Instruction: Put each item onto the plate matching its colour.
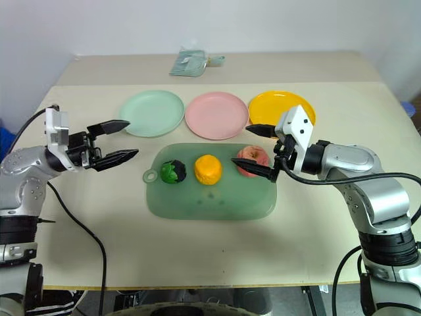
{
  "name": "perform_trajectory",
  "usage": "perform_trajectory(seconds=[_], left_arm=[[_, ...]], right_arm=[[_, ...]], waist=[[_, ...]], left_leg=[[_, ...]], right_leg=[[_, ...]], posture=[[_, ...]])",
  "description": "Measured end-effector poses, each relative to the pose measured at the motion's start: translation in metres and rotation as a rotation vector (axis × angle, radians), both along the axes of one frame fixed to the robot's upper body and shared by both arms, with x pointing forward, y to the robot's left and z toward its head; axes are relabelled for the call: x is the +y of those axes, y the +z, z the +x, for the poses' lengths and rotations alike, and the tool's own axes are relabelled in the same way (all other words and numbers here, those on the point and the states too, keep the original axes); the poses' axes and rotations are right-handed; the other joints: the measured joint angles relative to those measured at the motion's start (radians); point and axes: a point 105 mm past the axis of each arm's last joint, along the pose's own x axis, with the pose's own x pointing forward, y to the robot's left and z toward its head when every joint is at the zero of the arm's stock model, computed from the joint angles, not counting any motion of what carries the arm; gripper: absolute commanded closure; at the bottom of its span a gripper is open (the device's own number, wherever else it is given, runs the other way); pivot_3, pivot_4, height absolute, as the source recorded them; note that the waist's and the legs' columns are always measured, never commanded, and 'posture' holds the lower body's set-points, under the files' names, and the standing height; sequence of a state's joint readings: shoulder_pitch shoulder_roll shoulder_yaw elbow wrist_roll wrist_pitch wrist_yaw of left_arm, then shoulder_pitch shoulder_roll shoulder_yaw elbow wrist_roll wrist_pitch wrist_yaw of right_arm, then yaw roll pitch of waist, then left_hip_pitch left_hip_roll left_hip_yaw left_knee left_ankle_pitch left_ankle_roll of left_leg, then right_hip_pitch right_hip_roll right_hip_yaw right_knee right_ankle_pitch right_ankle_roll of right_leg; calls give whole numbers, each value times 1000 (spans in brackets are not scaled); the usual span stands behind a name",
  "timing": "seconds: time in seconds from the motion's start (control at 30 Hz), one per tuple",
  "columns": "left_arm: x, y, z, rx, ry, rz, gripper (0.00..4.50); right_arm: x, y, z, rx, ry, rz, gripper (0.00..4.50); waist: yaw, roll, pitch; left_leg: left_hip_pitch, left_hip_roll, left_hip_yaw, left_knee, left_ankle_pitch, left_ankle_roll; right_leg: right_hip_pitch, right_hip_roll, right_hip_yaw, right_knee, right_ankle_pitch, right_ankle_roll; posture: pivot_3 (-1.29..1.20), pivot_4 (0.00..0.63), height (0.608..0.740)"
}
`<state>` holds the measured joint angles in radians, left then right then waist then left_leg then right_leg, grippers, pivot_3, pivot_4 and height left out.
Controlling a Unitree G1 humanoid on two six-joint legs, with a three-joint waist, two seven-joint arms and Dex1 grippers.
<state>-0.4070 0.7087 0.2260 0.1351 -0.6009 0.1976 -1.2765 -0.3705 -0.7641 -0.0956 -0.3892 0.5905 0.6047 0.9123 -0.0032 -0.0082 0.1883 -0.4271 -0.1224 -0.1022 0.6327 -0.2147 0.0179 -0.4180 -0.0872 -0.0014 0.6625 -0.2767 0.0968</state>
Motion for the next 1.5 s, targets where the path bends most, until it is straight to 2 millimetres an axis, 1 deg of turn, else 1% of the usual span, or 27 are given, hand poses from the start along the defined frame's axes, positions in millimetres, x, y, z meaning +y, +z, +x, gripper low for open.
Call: perform_trajectory(seconds=[0.3,0.4,0.5,0.63,0.73,0.87,0.9,1.0,1.07,1.2,1.3,1.4,1.5], left_arm=[[4,3,0,14,9,19,0],[1,6,-2,12,-7,13,0],[-5,6,-8,52,-52,-8,0],[-11,-2,-16,118,-127,3,0],[-15,-5,-18,141,-166,12,0],[-20,-2,-16,107,-196,59,0],[-20,-5,-15,105,-198,76,0],[-28,-17,-12,123,-216,81,0],[-33,-21,-9,123,-229,86,0],[-45,-27,0,59,-237,124,0],[-56,-39,1,46,-257,153,0],[-59,-52,4,43,-259,202,0],[-59,-60,7,42,-250,218,0]], right_arm=[[1,-2,-1,1,10,6,21],[1,-3,-3,10,23,3,21],[0,-1,-7,27,55,16,21],[-3,2,-12,64,83,16,21],[3,3,-17,93,113,24,21],[14,12,-20,68,149,11,21],[14,13,-20,64,147,7,21],[13,6,-19,74,131,-47,21],[14,4,-19,77,133,-55,21],[14,4,-19,68,134,-61,21],[12,4,-18,57,136,-62,21],[12,4,-18,51,142,-61,21],[11,4,-17,52,137,-61,21]], waist=[[-6,0,0],[-5,0,0],[-6,0,0],[-6,0,0],[-6,0,0],[-6,0,0],[-6,0,0],[-3,0,0],[-2,0,0],[-2,0,0],[-4,0,0],[-6,0,0],[-6,0,0]], left_leg=[[0,0,0,0,0,-1],[0,0,0,0,0,-1],[0,0,0,0,0,0],[0,0,0,0,0,0],[0,0,0,0,0,0],[0,0,0,0,0,0],[0,0,0,0,0,0],[0,0,0,0,0,0],[0,0,0,0,0,0],[0,0,0,0,0,0],[0,0,0,0,1,-1],[0,0,0,0,1,-1],[0,0,0,0,1,-1]], right_leg=[[0,0,0,0,0,0],[0,0,0,0,0,0],[0,0,0,0,0,0],[0,0,0,0,0,0],[0,0,0,0,0,0],[0,0,0,0,0,0],[0,0,0,0,0,0],[0,0,0,0,0,0],[0,0,0,0,0,0],[0,0,0,0,0,0],[0,0,0,0,0,0],[0,0,0,0,0,0],[0,0,0,0,0,0]], posture=[[0,150,738],[0,150,738],[0,150,738],[0,150,738],[0,150,738],[0,150,738],[0,150,738],[0,150,738],[0,150,738],[0,150,738],[0,150,738],[0,150,738],[0,150,738]])
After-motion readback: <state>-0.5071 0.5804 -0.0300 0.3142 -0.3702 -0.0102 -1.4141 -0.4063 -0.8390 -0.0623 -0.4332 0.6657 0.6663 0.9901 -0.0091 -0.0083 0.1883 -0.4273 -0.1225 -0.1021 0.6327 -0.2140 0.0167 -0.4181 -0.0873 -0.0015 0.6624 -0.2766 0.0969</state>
